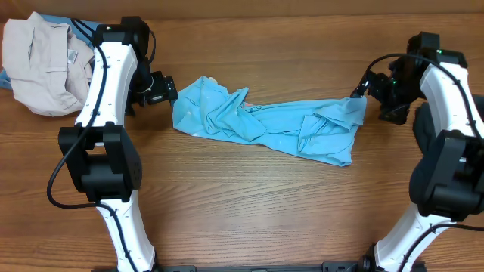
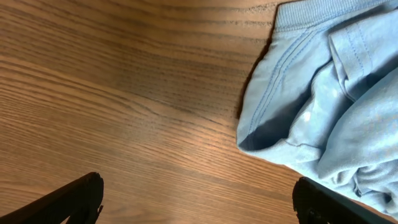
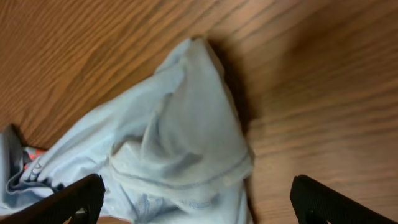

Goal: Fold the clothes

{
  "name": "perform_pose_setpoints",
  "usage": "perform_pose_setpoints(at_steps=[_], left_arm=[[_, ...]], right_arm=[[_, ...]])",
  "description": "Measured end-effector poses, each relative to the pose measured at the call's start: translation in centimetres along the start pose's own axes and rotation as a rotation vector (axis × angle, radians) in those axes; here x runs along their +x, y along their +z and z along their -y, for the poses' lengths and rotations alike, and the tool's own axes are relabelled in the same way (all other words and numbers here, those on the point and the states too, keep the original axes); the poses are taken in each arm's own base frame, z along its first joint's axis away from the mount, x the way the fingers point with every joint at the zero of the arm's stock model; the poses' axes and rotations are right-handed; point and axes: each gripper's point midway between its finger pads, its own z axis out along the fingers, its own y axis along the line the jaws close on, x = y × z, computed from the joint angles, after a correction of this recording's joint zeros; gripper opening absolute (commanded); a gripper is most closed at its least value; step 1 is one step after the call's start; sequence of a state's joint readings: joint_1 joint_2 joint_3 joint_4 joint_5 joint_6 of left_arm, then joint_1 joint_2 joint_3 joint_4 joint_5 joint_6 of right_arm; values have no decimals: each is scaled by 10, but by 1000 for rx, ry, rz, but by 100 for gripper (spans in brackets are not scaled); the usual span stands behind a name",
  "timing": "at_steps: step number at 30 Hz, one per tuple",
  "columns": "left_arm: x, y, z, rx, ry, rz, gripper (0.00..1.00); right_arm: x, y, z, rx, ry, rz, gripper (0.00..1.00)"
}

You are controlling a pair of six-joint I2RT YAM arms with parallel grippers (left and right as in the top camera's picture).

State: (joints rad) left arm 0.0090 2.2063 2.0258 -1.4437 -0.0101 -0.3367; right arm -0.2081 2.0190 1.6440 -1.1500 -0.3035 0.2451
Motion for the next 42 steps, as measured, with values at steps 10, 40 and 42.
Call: perform_pose_setpoints(at_steps=[10,40,42], left_arm=[[1,0,0,-1,0,-3,100],[2,0,-1,-4,4,-9,100],[2,0,-1,-4,4,-10,100]], right_arm=[[19,44,0,-56,21,-33,92],[7,30,-52,-68,-83,36,17],[7,30,-52,-67,-82,35,4]])
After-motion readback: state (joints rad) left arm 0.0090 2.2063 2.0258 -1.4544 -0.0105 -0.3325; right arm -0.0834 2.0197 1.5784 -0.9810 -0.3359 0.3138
